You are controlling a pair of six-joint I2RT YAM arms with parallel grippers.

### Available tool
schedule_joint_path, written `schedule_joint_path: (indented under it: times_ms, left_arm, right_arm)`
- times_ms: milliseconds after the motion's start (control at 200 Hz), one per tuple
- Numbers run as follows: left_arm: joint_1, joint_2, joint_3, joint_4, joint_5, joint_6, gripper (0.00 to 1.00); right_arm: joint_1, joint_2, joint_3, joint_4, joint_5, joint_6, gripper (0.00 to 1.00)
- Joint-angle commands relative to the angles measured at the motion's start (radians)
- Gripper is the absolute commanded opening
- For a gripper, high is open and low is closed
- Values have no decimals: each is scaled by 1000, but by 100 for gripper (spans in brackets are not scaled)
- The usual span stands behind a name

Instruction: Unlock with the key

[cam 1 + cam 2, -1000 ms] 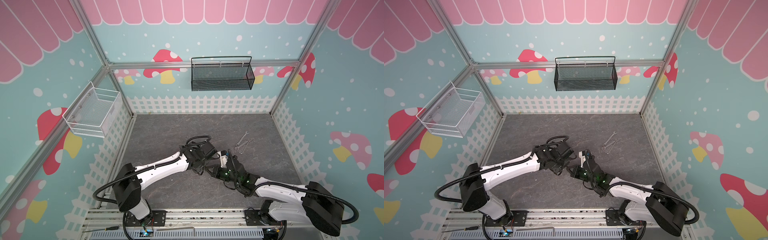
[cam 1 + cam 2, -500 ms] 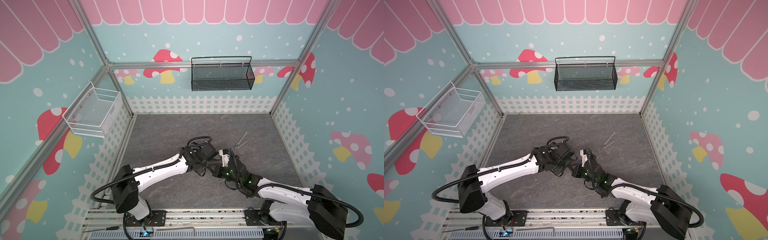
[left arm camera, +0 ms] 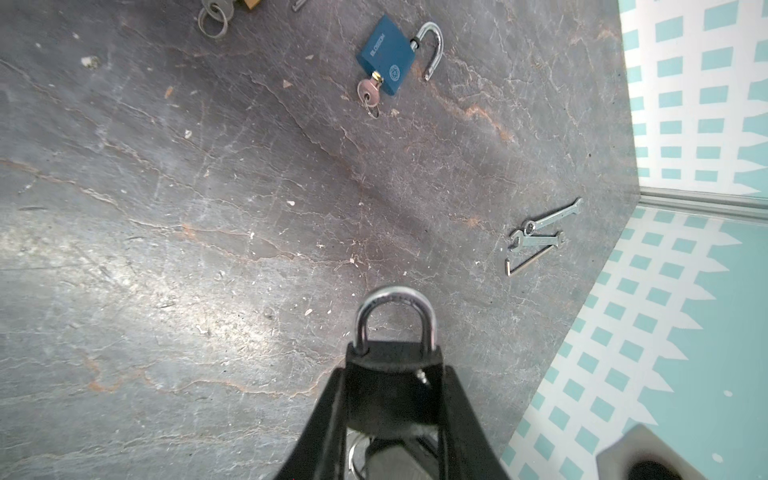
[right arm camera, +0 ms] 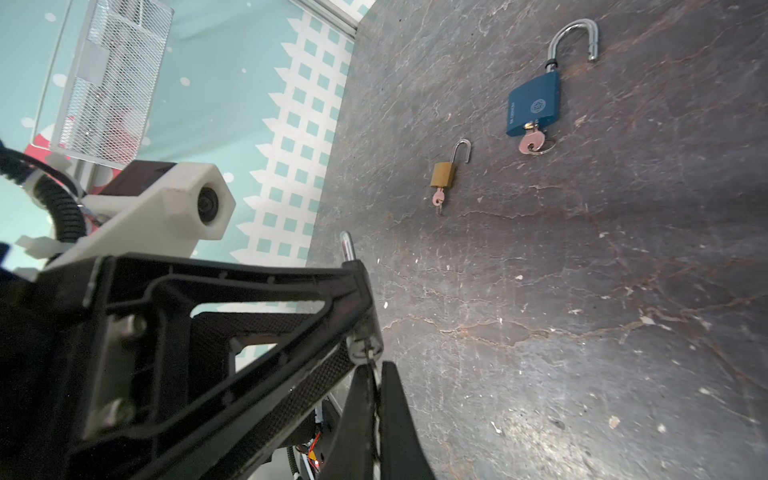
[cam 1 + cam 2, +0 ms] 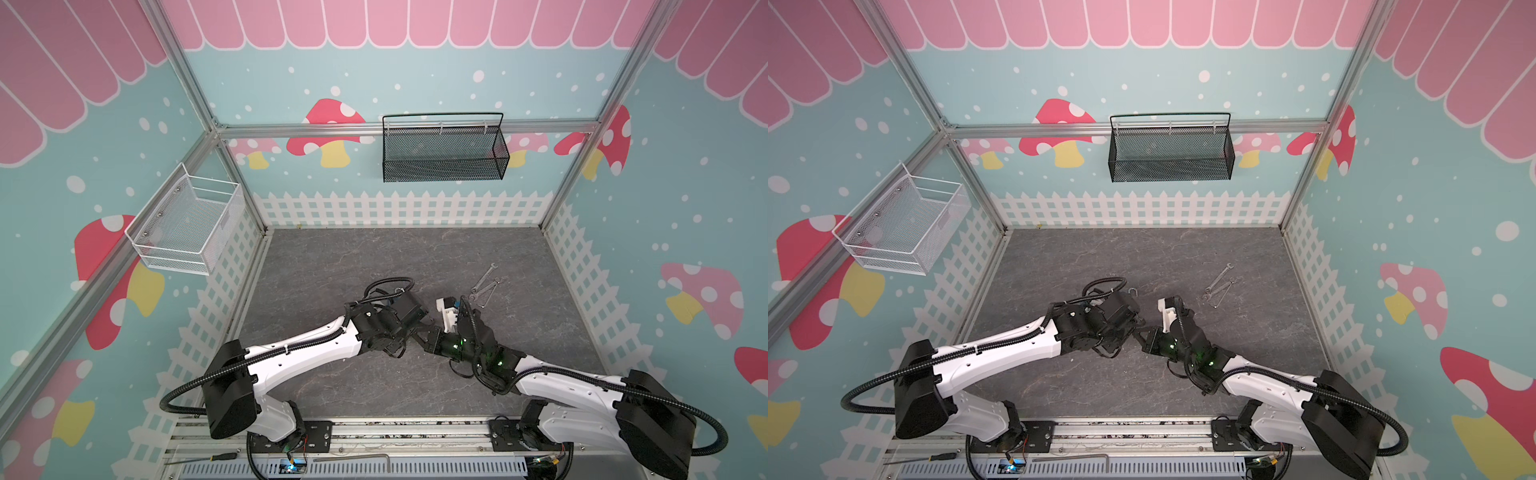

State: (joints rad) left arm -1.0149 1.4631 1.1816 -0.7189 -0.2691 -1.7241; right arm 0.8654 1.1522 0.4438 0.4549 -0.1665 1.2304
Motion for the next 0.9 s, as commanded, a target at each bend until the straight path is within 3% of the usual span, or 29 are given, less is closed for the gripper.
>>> schedule_joint_path:
  times_ms: [0, 145, 525, 700, 895]
  left_arm:
    - [-81, -59, -20, 154, 143, -25, 0]
    - [-111, -100, -52, 225, 68, -40, 0]
    - [-122, -151, -144, 384, 22, -65, 0]
    - [-121, -151, -145, 407, 29, -59, 0]
    - [-119, -177, -143, 355, -8, -42, 0]
  right_arm:
    - [-10, 8, 52, 154, -16, 102, 0]
    - [-29, 15, 41, 216, -79, 200, 0]
    - [-67, 26, 17, 367, -189, 455, 0]
    - [-78, 32, 30, 397, -206, 477, 0]
    - [-80, -2, 29, 332, -163, 407, 0]
